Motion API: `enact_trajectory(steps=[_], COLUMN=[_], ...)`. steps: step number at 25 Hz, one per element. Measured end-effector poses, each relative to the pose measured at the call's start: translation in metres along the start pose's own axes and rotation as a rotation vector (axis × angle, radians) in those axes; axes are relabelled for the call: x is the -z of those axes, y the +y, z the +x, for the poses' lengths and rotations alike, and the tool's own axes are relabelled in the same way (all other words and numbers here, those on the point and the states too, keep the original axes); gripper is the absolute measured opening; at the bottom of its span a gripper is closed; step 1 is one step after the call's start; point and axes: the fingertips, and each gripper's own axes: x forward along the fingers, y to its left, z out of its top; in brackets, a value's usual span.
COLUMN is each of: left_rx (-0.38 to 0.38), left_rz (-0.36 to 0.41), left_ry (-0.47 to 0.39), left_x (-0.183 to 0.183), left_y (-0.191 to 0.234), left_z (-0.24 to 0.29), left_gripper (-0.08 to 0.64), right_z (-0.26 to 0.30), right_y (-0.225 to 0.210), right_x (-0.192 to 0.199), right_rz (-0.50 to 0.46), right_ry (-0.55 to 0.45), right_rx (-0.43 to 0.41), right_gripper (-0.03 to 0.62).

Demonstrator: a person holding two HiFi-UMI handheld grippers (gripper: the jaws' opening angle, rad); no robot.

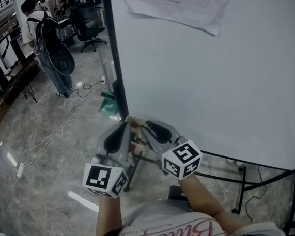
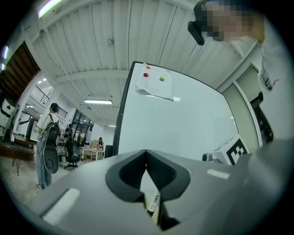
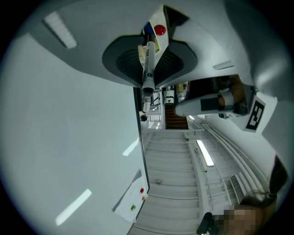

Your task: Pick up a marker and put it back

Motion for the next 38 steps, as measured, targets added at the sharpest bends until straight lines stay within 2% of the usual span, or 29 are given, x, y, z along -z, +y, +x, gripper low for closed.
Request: enact_trajectory(steps=[6, 13, 19, 22, 28, 38], left_rx=[-0.018, -0.021, -0.024, -0.021, -0.011, 0.009], left_rz=[-0.015, -0.021, -0.03, -0.034, -0.038, -0.032], left_ry=[0.003, -0.005, -0.009, -0.006, -0.006, -0.01], left_x=[0.004, 0.006, 0.007, 0.009, 0.009, 0.007], left_y=[0.007, 0.01, 0.011, 0.011, 0.008, 0.003], left_z=[-0.003, -0.003, -0.002, -0.001, 0.0, 0.0], left_gripper=[0.0, 0.0, 0.0, 0.0, 0.0, 0.0], right_z=[0.02, 0.029, 0.026, 0.023, 0.011, -0.022], right_y=[-0.001, -0.014, -0.023, -0.031, -0.043, -0.035], right_x=[0.039, 0.069, 0.073, 0.075, 0.054, -0.019], right_rz=[0.0, 0.073, 0.015, -0.016, -0.015, -0.075], right_ry=[0.094, 0.171, 0.195, 0.215, 0.149, -0.03], right_rx=[0.009, 0.041, 0.087, 0.121, 0.155, 0.158], right_gripper=[0.081, 0.081, 0.081, 0.111, 0.133, 0.118])
